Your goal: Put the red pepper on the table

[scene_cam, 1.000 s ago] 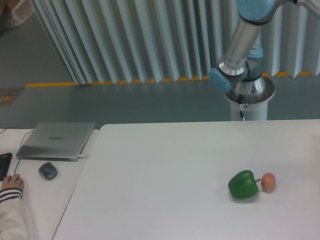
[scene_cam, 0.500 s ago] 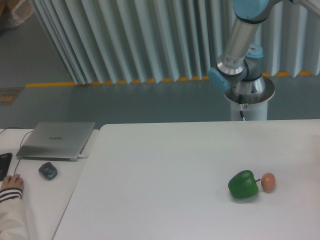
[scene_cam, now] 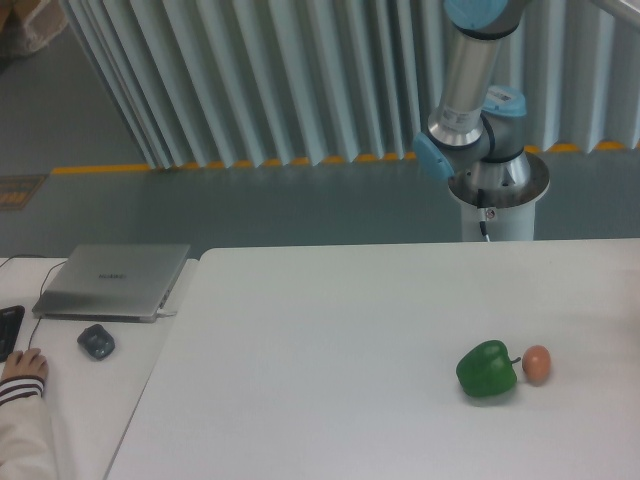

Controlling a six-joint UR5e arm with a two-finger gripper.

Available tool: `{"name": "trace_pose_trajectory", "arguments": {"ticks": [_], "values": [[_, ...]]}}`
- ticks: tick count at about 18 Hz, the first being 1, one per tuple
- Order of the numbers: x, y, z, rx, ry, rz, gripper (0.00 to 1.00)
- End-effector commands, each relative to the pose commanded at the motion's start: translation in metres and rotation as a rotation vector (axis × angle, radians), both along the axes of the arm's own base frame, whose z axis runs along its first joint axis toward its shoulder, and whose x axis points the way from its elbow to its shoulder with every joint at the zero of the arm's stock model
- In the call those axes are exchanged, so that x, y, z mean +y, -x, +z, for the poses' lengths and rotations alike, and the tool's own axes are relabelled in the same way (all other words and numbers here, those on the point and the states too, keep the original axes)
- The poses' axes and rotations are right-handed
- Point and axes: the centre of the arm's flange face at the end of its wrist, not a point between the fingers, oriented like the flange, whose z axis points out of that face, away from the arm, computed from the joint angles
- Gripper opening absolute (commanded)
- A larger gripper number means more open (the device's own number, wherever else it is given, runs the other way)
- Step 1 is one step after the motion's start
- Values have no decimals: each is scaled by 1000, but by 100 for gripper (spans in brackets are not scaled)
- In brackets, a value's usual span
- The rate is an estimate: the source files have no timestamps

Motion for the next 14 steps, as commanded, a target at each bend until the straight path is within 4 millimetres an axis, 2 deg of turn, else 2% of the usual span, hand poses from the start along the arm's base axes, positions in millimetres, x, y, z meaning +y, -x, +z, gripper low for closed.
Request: {"name": "trace_pose_trajectory", "arguments": {"ticks": [4, 6, 9, 10, 14], "values": [[19, -17, 15, -18, -90, 60, 15], [50, -37, 25, 6, -94, 128, 14], [89, -70, 26, 5, -101, 166, 14], [105, -87, 31, -13, -135, 210, 14], [132, -114, 32, -67, -189, 308, 14]]}}
